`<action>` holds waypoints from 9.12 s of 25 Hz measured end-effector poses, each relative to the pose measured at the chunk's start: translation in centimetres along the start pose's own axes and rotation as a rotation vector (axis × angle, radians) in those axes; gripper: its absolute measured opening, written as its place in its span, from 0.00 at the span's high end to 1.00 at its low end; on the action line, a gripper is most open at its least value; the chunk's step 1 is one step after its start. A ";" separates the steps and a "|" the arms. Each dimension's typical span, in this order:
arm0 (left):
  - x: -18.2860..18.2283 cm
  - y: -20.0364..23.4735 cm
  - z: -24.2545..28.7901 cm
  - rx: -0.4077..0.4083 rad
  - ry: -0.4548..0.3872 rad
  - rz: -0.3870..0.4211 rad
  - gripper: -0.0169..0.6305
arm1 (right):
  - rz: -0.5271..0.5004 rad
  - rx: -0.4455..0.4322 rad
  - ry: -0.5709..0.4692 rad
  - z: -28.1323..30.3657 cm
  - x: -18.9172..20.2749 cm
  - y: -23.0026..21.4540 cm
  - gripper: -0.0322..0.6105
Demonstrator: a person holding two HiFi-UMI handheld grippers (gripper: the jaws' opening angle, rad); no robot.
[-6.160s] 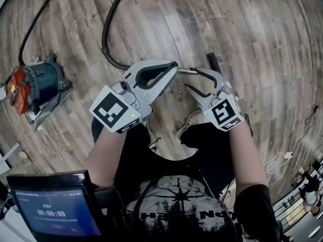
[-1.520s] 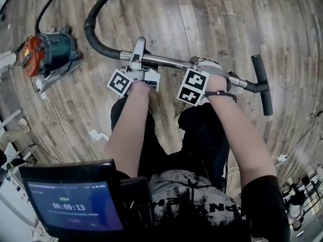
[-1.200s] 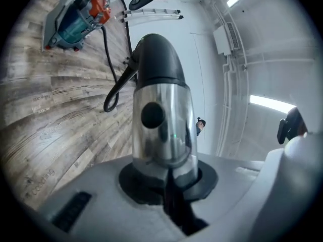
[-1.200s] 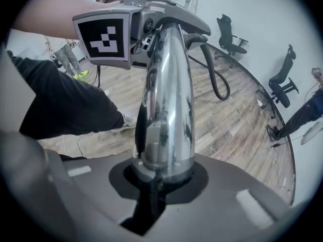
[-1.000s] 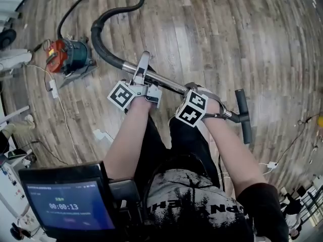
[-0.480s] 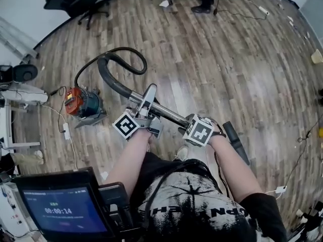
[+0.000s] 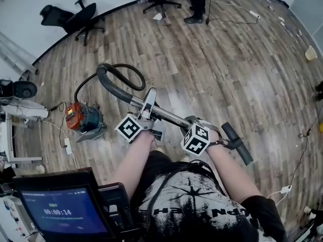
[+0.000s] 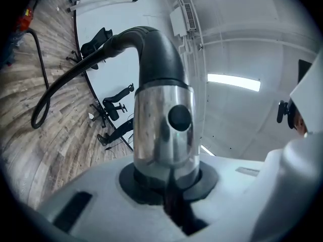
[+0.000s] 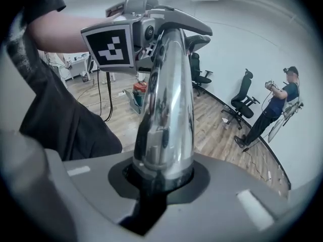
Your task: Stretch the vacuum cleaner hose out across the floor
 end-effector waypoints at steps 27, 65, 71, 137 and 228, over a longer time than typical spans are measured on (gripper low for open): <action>-12.1 7.6 9.8 -0.104 -0.080 0.054 0.92 | -0.030 -0.212 0.044 6.9 -7.8 -11.0 0.84; 9.0 2.8 -4.8 -0.414 -0.619 0.047 0.92 | -0.511 -0.668 0.055 -1.7 11.9 -1.9 0.83; 16.8 2.4 -5.7 -0.480 -0.560 0.047 0.92 | -0.466 -0.667 0.124 -5.6 19.7 -0.2 0.83; 52.8 -5.6 7.9 -0.398 -0.603 -0.164 0.92 | -0.451 -0.673 0.268 -24.0 54.6 -8.4 0.83; 96.7 -16.1 60.4 -0.422 -0.474 -0.160 0.92 | -0.370 -0.496 0.178 -47.2 100.6 -51.6 0.82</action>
Point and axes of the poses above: the fingertips, and each gripper's own axes: z forward along the fingers, y to its left, x out of its underside, the point moved 1 cm from there along -z, backward along the fingers, and after that the axes turned 7 degrees about -x, right-handed, at the moved point
